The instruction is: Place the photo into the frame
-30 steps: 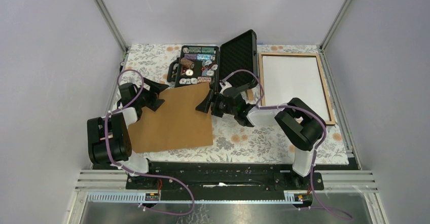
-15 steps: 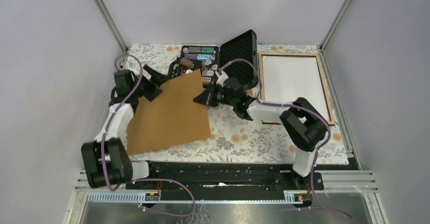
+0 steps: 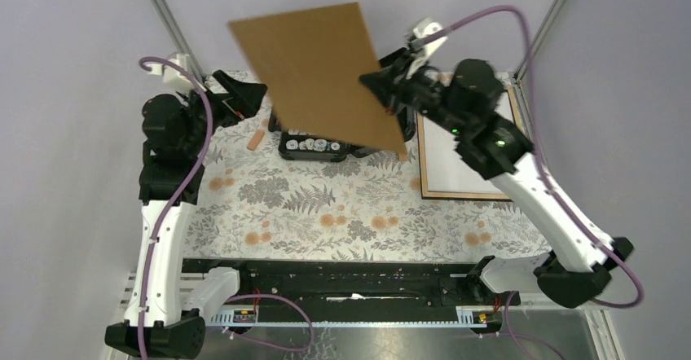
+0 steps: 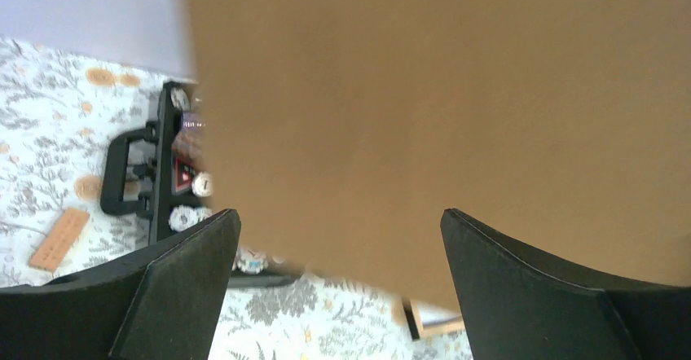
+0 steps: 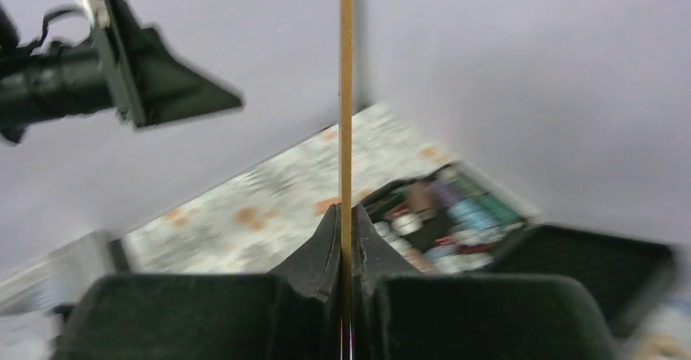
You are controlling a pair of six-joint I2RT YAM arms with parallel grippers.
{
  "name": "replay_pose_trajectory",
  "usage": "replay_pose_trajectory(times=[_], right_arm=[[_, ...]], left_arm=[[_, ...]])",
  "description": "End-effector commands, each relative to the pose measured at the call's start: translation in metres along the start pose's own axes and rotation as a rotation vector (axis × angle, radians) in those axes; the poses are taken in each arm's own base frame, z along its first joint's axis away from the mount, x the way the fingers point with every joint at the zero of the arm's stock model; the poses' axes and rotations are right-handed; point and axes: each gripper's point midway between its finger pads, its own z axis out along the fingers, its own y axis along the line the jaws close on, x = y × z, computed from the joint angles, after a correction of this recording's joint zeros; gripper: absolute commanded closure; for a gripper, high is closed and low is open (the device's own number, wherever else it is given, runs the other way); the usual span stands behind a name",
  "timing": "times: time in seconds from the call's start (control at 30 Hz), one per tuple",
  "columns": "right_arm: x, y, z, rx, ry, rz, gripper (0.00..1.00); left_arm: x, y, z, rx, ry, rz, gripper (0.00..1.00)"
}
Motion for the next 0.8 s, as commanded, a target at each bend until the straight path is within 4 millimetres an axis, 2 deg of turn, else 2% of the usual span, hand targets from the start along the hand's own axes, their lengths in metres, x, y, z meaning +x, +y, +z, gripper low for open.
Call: replay_pose_trajectory(times=[0.0,0.07,0.17,0.23,0.33,0.43,0.5,0.63,0.7,0.77], right_arm=[[-0.090,-0.051,-0.066,0.339,-0.099,-0.421,1.00],[-0.110,-0.061,-0.087,0.416,-0.081,-0.574,1.00],[-0.116,-0.071,-0.107,0.474,-0.034,-0.759,1.00],[-0.110,-0.068,-0.111,0.440,-0.011,-0.869,1.00],[-0.109,-0.069,-0.116,0.452,-0.028,-0.933,1.00],[-0.097,-0.057,-0.113,0.364,-0.049,-1.046,1.00],[-0.081,-0.050,-0.114,0.299,-0.041,-1.195,1.00],[-0.057,-0.040,-0.119,0.217,-0.044,-1.265,1.00],[-0.045,-0.035,-0.122,0.177,-0.044,-1.275,1.00],[-0.030,-0.031,-0.121,0.129,-0.042,-1.282,1.00]], left_arm=[[0.026,0.008,0.009,-0.050,0.076,0.073,0.01],[0.038,0.003,0.013,-0.027,0.108,0.080,0.01],[0.051,-0.017,0.012,0.058,0.169,0.016,0.01],[0.053,-0.044,0.007,0.166,0.224,-0.082,0.01],[0.048,-0.087,-0.005,0.327,0.301,-0.291,0.01],[0.046,-0.115,-0.014,0.441,0.402,-0.535,0.01],[0.044,-0.128,-0.016,0.491,0.474,-0.648,0.01],[0.037,-0.140,-0.017,0.521,0.563,-0.840,0.01],[0.030,-0.140,-0.015,0.505,0.545,-0.925,0.01],[0.034,-0.139,-0.013,0.459,0.556,-1.021,0.02]])
